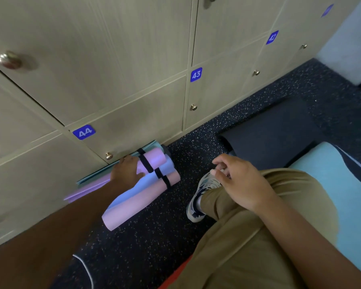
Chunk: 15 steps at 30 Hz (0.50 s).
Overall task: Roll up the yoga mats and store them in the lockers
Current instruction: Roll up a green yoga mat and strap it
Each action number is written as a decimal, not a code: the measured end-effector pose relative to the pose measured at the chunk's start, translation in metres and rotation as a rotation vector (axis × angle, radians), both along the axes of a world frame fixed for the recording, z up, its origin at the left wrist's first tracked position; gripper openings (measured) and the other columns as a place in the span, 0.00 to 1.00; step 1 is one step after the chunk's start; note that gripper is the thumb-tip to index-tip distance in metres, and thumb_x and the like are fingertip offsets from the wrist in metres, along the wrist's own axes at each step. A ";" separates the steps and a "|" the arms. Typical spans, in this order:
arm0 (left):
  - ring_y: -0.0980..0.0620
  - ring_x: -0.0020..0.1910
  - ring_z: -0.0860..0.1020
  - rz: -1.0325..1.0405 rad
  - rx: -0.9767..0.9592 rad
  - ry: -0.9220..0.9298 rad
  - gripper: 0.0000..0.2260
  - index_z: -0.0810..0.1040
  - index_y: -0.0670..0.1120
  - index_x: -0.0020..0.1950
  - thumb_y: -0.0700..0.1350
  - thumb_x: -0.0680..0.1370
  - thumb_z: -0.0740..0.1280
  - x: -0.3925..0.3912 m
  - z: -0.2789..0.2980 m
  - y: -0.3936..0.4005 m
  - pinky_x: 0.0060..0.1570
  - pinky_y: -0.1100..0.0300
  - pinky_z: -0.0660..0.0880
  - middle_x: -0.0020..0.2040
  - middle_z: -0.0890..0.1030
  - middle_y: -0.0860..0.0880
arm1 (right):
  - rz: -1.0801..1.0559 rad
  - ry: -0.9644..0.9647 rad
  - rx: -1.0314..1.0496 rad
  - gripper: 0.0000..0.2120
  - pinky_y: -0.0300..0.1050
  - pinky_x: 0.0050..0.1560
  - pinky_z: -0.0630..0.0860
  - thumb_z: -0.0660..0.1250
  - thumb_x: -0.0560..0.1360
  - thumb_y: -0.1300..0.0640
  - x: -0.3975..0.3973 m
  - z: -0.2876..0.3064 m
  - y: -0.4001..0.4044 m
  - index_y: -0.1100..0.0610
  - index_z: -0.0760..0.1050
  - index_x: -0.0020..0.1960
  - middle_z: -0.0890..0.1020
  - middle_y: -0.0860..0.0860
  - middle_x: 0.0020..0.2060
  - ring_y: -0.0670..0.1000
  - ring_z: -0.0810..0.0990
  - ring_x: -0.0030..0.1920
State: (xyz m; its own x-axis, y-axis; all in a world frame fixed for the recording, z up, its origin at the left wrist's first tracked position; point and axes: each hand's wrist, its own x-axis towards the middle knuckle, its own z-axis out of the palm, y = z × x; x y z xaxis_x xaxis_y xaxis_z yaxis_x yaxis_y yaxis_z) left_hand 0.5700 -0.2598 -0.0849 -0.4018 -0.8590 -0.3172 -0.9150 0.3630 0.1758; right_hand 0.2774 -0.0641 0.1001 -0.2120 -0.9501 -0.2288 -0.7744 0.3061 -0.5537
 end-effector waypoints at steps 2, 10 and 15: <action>0.39 0.59 0.77 -0.074 0.000 0.056 0.22 0.77 0.44 0.66 0.54 0.77 0.73 -0.015 0.018 0.003 0.54 0.49 0.74 0.61 0.79 0.42 | -0.015 0.036 -0.051 0.13 0.48 0.54 0.77 0.66 0.82 0.48 -0.003 0.006 0.002 0.50 0.76 0.64 0.79 0.44 0.52 0.46 0.79 0.52; 0.47 0.53 0.77 -0.282 -0.005 0.310 0.15 0.80 0.46 0.61 0.54 0.80 0.70 -0.093 0.107 0.019 0.49 0.55 0.72 0.54 0.79 0.48 | -0.029 0.213 -0.138 0.15 0.52 0.59 0.75 0.65 0.82 0.48 -0.039 0.046 0.029 0.52 0.75 0.66 0.80 0.48 0.58 0.51 0.76 0.61; 0.50 0.52 0.78 -0.441 -0.042 0.397 0.14 0.80 0.47 0.59 0.54 0.79 0.71 -0.154 0.157 0.047 0.52 0.56 0.74 0.54 0.80 0.51 | -0.155 0.251 -0.184 0.15 0.52 0.60 0.76 0.66 0.81 0.48 -0.083 0.074 0.077 0.51 0.75 0.66 0.78 0.46 0.59 0.50 0.75 0.62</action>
